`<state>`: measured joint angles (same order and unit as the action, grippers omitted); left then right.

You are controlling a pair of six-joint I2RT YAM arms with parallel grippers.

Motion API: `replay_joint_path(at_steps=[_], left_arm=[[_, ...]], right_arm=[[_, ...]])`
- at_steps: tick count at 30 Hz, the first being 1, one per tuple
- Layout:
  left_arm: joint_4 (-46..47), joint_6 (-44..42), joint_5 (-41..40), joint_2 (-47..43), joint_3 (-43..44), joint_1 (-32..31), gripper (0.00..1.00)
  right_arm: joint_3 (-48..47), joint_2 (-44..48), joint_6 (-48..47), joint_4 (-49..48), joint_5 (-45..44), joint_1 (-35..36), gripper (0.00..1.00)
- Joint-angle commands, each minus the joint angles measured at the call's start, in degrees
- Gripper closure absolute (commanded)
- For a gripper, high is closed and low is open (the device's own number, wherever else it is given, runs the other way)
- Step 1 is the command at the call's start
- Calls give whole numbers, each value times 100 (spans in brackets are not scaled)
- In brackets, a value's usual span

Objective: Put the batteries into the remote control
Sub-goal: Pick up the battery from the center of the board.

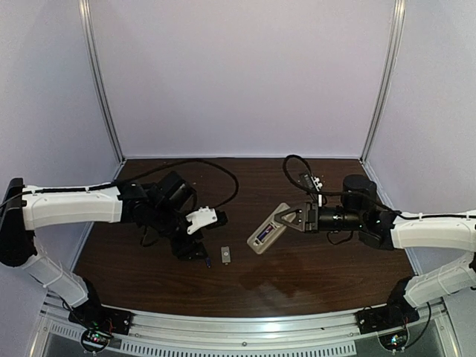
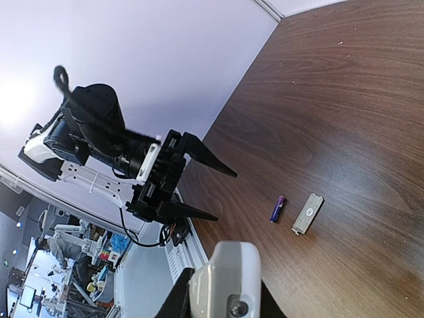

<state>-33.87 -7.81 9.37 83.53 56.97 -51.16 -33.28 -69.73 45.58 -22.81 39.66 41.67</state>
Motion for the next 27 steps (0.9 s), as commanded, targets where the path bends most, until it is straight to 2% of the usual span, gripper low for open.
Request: replay_joint_path(at_steps=[1, 5, 9, 27], left_arm=[[-717, -1878, -97, 269, 428, -131, 34], [-914, -2696, -369, 849, 654, -131, 33], [-1057, -2999, -581, 1327, 927, -101, 35], [-970, -3474, -297, 2164, 1360, -38, 46]], right_arm=[[86, 265, 22, -8, 42, -120, 100], [101, 319, 53, 7, 118, -183, 100], [145, 416, 98, 9, 129, -210, 100], [341, 593, 150, 20, 209, -370, 100]])
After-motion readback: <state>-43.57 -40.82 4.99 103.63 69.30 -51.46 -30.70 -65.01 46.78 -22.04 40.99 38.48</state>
